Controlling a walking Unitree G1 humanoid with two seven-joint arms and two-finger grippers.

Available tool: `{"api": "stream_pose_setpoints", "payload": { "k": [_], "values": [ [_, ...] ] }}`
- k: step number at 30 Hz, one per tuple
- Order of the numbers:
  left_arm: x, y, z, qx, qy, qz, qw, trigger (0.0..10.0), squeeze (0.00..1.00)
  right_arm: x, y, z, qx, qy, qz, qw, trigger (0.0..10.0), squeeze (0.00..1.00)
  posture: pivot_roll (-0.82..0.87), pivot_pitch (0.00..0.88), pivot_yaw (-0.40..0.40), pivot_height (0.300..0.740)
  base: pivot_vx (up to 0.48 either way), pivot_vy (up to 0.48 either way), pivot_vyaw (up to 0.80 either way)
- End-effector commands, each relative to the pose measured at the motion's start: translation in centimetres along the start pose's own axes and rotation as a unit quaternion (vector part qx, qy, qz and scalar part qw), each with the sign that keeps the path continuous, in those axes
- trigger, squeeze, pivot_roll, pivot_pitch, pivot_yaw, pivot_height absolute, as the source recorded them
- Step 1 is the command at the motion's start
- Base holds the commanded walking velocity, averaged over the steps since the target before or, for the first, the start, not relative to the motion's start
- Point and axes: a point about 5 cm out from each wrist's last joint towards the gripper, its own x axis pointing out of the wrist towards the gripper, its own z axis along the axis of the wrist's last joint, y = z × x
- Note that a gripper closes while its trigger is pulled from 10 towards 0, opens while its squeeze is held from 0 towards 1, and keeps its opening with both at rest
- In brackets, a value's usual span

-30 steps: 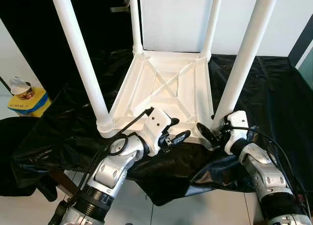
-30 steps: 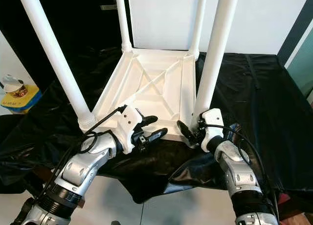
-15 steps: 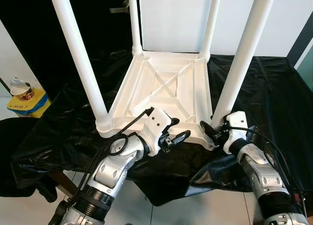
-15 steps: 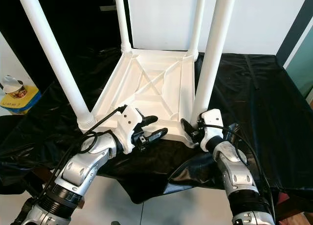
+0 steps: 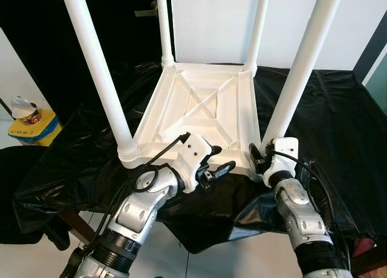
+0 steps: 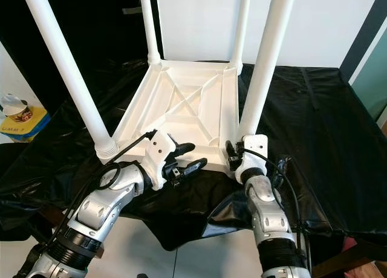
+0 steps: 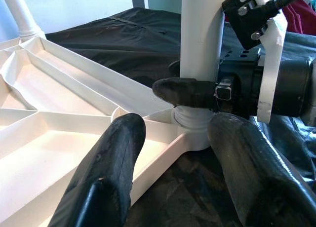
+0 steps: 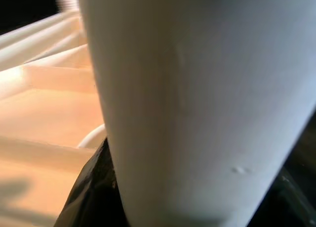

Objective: Building children table

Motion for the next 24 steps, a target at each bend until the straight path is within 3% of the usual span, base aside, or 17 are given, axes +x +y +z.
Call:
{"api": "stream_pose_setpoints", "payload": {
  "k": [1, 5, 9, 20, 22, 24],
  "values": [
    [-0.1, -0.2, 0.0, 0.006, 0.000, -0.012, 1.000, 10.0, 0.00, -0.4, -1.0, -0.9, 0.005, 0.023, -0.061, 0.998, 10.0, 0.00, -0.11, 0.000, -0.005, 0.740, 0.000, 0.000, 0.00],
    [-0.1, -0.4, 0.0, 0.007, 0.001, -0.014, 1.000, 10.0, 0.00, -1.0, -0.7, -0.9, 0.008, 0.020, -0.118, 0.993, 10.0, 0.00, -0.10, 0.000, -0.002, 0.740, 0.000, 0.000, 0.00],
    [-0.2, -0.5, 0.1, 0.007, 0.001, -0.016, 1.000, 10.0, 0.00, -1.2, 0.0, -1.0, 0.021, 0.021, -0.113, 0.993, 10.0, 0.00, -0.10, 0.000, 0.000, 0.740, 0.000, 0.000, 0.00],
    [-0.2, -0.6, 0.0, 0.010, 0.003, -0.018, 1.000, 10.0, 0.00, -1.0, 0.0, -0.6, 0.010, 0.010, -0.112, 0.994, 10.0, 0.00, -0.11, 0.000, 0.000, 0.740, 0.000, 0.000, 0.00],
    [-0.1, -0.7, 0.0, 0.012, 0.002, -0.019, 1.000, 10.0, 0.00, -1.0, 0.1, -0.3, 0.007, -0.003, -0.104, 0.995, 10.0, 1.00, -0.11, 0.000, 0.000, 0.740, 0.000, 0.000, 0.00],
    [-0.1, -0.6, 0.0, 0.014, 0.001, -0.018, 1.000, 10.0, 0.00, -1.0, 0.1, 0.1, 0.006, -0.017, -0.093, 0.995, 10.0, 1.00, -0.11, 0.000, 0.000, 0.740, 0.000, 0.000, 0.00]
  ]
}}
